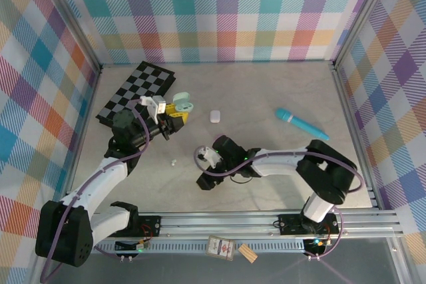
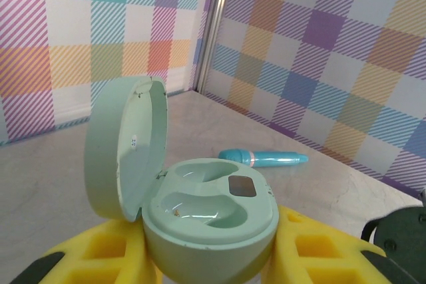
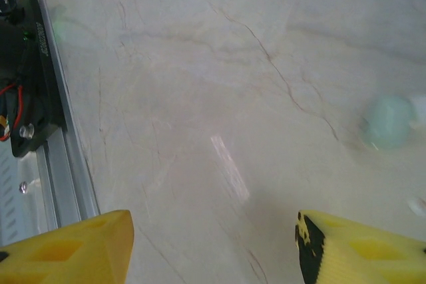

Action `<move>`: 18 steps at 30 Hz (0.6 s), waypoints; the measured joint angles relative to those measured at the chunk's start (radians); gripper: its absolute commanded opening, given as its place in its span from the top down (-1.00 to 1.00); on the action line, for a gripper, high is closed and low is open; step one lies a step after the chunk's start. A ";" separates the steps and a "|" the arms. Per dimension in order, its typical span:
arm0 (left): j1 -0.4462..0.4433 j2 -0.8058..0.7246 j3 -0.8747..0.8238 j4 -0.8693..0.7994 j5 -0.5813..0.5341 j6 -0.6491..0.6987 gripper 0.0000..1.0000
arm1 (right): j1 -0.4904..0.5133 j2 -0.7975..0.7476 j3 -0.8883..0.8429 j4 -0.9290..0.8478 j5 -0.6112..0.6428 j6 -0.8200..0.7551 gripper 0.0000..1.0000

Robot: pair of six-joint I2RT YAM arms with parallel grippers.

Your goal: Insert the wireless bluetooth earbuds into the charging case

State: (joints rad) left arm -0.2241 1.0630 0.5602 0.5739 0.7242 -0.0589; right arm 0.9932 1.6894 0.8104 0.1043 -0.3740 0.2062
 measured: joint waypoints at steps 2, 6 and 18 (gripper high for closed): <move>0.001 -0.005 0.000 -0.008 0.000 0.004 0.37 | 0.009 0.038 0.042 0.000 0.000 -0.005 -0.25; 0.003 -0.014 0.002 -0.025 0.001 0.014 0.37 | 0.010 0.089 0.089 -0.001 0.018 -0.003 -0.17; 0.004 -0.016 0.011 -0.047 0.001 0.026 0.37 | -0.005 0.143 0.115 0.005 0.133 0.072 -0.13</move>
State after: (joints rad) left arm -0.2199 1.0473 0.5716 0.5274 0.7250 -0.0326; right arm 0.9886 1.8320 0.9253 0.1097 -0.2413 0.2779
